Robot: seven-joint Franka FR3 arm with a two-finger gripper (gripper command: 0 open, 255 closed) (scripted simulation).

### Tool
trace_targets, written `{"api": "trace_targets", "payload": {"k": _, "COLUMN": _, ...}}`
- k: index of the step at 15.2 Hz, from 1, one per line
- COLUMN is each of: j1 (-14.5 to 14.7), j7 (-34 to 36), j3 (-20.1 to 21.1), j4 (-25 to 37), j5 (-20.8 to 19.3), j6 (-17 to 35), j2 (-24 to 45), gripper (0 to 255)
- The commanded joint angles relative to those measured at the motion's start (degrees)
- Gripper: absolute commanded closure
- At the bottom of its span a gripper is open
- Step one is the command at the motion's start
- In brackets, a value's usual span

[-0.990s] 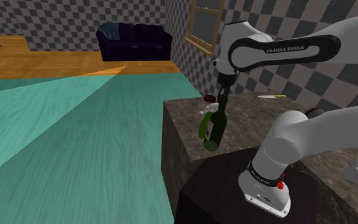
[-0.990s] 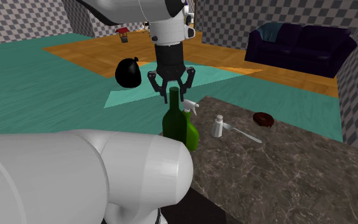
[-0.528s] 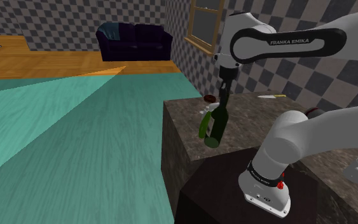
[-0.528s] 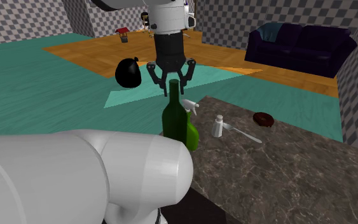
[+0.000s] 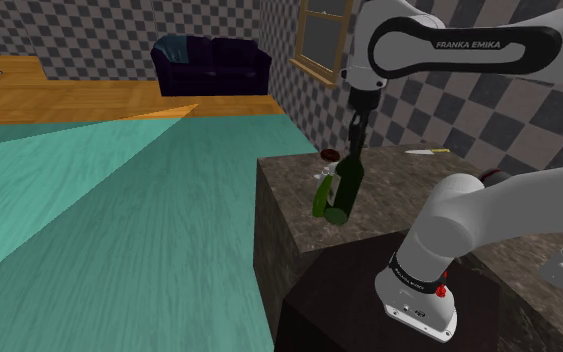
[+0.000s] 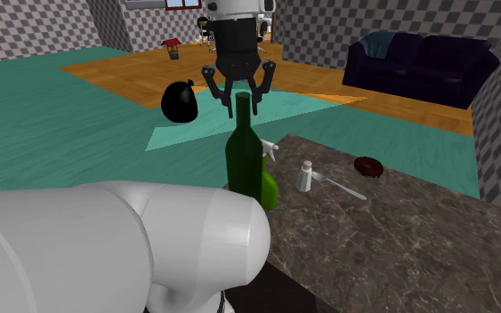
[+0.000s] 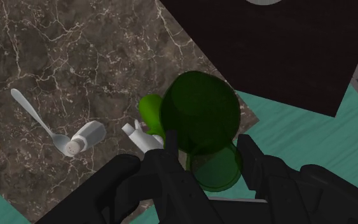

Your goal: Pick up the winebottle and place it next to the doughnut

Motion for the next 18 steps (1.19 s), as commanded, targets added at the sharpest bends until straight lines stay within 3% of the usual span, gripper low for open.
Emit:
{"api": "trace_targets", "payload": {"k": 1, "j1": 0.06, "j7": -0.13, "j3": 0.11, "j4": 1.89, "j5": 0.13, "j6": -1.41, "j2": 0.48, "gripper": 255}}
{"api": "trace_targets", "payload": {"k": 18, "j1": 0.25, "j7": -1.27, "j3": 0.92, "j4": 17.12, "j5": 0.84, "j6": -13.24, "j2": 3.83, "gripper": 255}}
